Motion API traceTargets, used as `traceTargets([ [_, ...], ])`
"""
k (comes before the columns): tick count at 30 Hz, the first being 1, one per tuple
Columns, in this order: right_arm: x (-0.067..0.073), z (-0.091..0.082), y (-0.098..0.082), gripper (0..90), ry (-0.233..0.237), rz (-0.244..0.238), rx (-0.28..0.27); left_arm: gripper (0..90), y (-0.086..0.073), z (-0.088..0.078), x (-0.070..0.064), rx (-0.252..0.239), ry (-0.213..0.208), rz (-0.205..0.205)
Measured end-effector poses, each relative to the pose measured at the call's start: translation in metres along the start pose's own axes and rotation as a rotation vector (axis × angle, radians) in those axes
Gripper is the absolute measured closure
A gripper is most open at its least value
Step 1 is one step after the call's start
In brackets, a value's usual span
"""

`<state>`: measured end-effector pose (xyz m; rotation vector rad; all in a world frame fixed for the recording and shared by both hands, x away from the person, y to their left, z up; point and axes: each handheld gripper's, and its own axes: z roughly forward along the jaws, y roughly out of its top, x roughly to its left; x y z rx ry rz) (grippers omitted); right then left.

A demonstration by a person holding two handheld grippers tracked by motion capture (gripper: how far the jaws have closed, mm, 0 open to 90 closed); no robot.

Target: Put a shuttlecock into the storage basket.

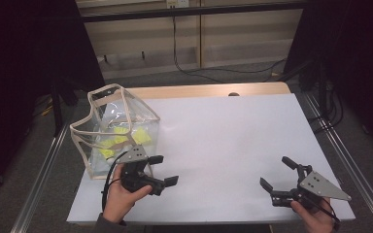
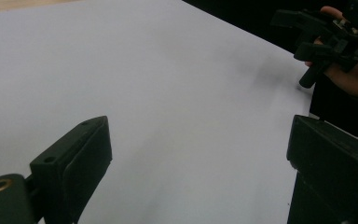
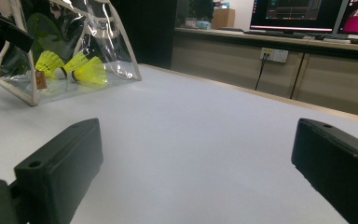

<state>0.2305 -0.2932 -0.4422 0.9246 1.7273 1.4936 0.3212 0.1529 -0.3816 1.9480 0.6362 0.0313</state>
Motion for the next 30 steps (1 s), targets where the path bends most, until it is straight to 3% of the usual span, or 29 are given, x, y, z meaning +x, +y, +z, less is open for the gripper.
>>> traceTargets([
  [18, 0.001, 0.000, 0.000, 1.7, 0.003, 0.000, -0.001, 6.4, -0.014, 0.001, 0.000, -0.014, 0.012, 0.027],
  [30, 0.001, 0.000, 0.000, 1.7, 0.004, -0.004, 0.003, 6.2, -0.024, 0.001, 0.001, -0.026, 0.019, 0.023],
])
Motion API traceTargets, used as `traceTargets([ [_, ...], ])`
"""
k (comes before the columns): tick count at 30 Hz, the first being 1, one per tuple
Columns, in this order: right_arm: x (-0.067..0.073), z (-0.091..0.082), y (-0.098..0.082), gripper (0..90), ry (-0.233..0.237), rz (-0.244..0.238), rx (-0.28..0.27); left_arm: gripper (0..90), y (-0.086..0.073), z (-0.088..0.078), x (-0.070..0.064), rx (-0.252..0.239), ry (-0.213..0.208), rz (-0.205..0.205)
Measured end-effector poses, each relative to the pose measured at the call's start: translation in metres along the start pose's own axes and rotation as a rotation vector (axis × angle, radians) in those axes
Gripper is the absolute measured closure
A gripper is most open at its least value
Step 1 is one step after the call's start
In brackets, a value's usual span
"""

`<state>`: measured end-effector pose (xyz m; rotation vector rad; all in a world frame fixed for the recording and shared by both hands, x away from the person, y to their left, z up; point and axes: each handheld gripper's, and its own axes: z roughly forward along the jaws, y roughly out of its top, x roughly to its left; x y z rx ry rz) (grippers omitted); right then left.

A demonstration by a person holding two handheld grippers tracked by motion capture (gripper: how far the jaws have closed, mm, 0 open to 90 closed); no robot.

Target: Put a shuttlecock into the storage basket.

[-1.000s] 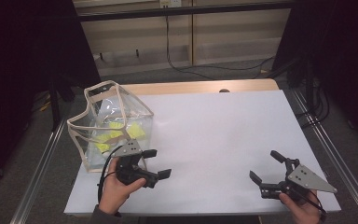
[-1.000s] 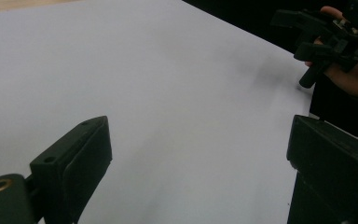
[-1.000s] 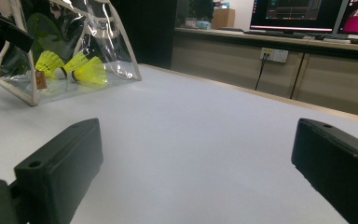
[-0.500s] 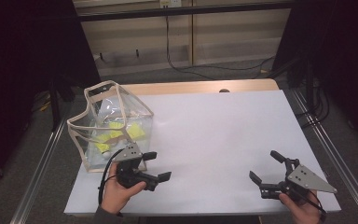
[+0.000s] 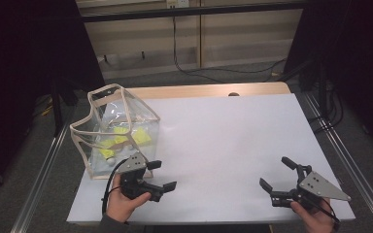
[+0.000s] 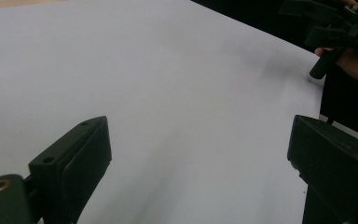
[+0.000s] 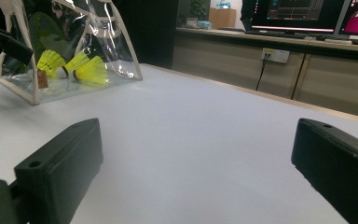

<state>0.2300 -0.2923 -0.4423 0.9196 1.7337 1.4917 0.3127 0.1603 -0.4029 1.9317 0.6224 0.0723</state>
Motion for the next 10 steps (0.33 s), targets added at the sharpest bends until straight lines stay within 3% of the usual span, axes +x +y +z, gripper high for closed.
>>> traceTargets([
  [10, -0.0002, -0.0002, 0.0000, 1.8, -0.001, 0.002, -0.001, 6.1, -0.0018, 0.0014, -0.0011, 0.003, 0.003, 0.009],
])
